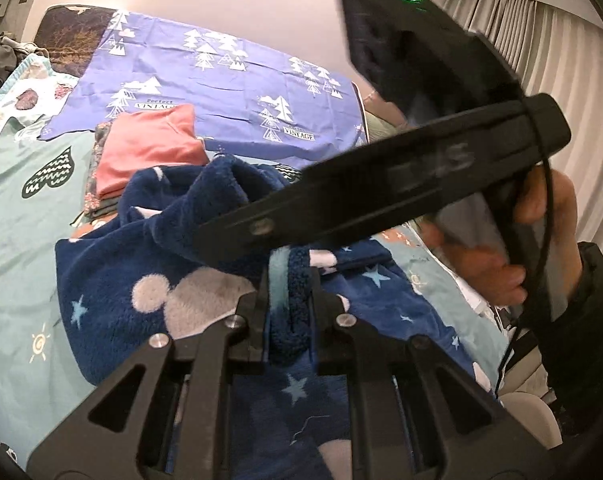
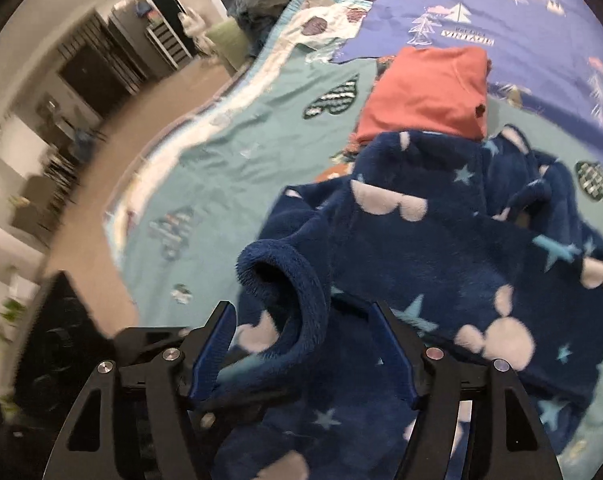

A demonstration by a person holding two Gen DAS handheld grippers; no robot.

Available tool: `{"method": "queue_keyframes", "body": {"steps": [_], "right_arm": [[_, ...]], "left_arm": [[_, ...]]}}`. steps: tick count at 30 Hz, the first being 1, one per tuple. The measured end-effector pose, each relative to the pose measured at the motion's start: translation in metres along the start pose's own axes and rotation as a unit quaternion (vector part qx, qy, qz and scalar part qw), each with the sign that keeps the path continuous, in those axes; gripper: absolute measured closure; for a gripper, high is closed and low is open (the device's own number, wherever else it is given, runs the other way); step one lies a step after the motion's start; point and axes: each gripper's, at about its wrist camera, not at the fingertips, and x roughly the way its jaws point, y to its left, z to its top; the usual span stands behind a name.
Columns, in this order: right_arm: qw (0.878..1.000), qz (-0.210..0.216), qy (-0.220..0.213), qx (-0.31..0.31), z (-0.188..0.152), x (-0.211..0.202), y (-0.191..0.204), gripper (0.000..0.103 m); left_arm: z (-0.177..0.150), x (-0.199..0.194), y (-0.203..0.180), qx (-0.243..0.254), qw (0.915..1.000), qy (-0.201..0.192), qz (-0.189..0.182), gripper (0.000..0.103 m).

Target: Fold small clothes

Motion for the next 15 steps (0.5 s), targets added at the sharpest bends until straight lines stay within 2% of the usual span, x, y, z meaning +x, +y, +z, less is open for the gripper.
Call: {"method": "queue_keyframes", "body": {"steps": [1,2,3,4,5,7,15], "right_arm": [[1.0,-0.002,-0.004,0.002,0.0,0.002,0.0,0.036],[1.0,-0.004,-0.01,0.004,0.001,0.004,0.0,0.048],[1.0,-0.009,-0.015,0.007,0.002,0.005,0.0,0.072],[0.999,-0.018,-0.021,0.016,0.003,0.005,-0.001,0.085],[0.999,-0.027,-0.024,0.028,0.005,0.004,-0.005,0.092],[0.998,-0.006,-0.042,0.043,0.008,-0.005,-0.01,0.093],[0.995,0.007,-0.098,0.035,0.028,-0.075,-0.026,0.093]], "left_arm": [[0.0,0.0,-0.002,0.002,1.0,0.0,0.001,0.089],[0.0,0.0,-0.003,0.004,1.0,0.001,0.002,0.089],[0.0,0.0,-0.004,0.005,1.0,0.001,0.004,0.089],[0.001,-0.001,-0.005,0.004,1.0,0.0,0.007,0.089],[0.003,-0.002,-0.005,0.001,0.9999,-0.003,0.01,0.089],[0.01,-0.005,-0.005,-0.01,0.9999,-0.013,0.002,0.089],[0.063,0.0,-0.021,-0.04,0.9964,-0.052,-0.054,0.088]]}}
